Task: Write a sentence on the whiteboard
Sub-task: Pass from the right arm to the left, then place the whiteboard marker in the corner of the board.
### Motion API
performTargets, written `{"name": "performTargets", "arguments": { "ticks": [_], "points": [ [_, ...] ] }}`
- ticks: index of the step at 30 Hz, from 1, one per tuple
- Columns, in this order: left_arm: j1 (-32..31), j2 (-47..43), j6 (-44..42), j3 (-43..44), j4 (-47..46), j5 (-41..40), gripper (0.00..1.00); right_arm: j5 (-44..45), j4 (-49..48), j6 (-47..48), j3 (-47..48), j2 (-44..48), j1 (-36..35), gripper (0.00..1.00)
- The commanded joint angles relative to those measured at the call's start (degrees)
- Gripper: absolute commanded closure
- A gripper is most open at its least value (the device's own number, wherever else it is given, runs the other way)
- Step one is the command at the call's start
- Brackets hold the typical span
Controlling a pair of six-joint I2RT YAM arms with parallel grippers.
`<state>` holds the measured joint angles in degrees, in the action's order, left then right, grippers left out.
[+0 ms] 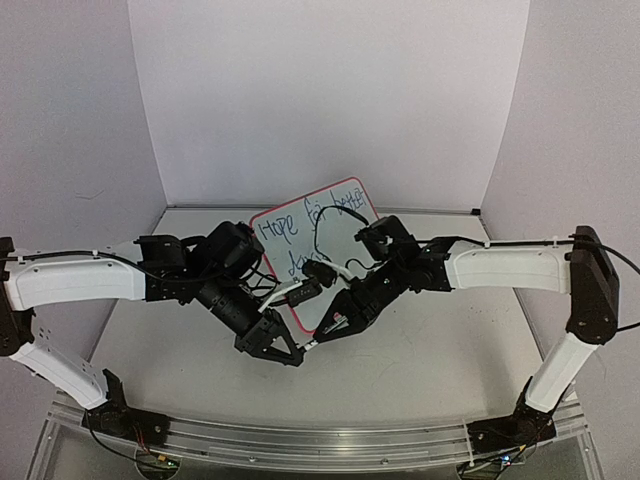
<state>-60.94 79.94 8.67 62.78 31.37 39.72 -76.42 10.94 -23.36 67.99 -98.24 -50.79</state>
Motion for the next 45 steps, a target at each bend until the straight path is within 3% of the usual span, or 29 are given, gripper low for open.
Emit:
{"name": "performTargets", "arguments": {
  "ticks": [1,9,16,18,22,26,32,40,45],
  "points": [
    [2.9,-0.2,0.9,2.9,-34.8,4.3,1.00,-4.2,-2.1,2.5,2.1,-0.6,-7.8,1.00],
    [3.1,0.7,1.6,3.2,-35.0,5.2,1.00,-4.2,-2.0,3.0,2.8,-1.2,-9.1,1.00],
    [3.1,-0.1,-5.6,4.5,-18.2,0.5,1.00,3.3,-1.6,0.8,1.8,0.8,-6.1,0.99],
    [3.1,-0.9,-6.7,3.6,-12.2,-2.7,1.00,4.6,-1.5,0.3,0.3,2.8,-2.2,0.87],
    [3.1,-3.5,-5.7,-0.4,-4.5,-8.6,1.00,10.0,0.0,1.1,-2.8,8.5,6.3,0.49],
    [3.1,-7.7,-1.6,-6.2,-3.0,-13.2,1.00,17.8,6.0,4.4,-3.7,11.2,14.6,0.23],
    [4.3,-11.1,8.8,-14.4,-3.6,-24.1,0.96,35.4,11.5,6.5,-4.1,12.7,24.9,0.13],
    [13.8,-15.9,18.1,-24.9,-6.8,-31.1,0.92,53.9,11.6,10.1,-5.6,14.5,38.2,0.04],
    [22.9,-11.2,19.0,-25.2,-9.6,-30.4,0.91,69.4,2.2,12.2,-11.4,19.9,39.6,0.02]
  ]
}}
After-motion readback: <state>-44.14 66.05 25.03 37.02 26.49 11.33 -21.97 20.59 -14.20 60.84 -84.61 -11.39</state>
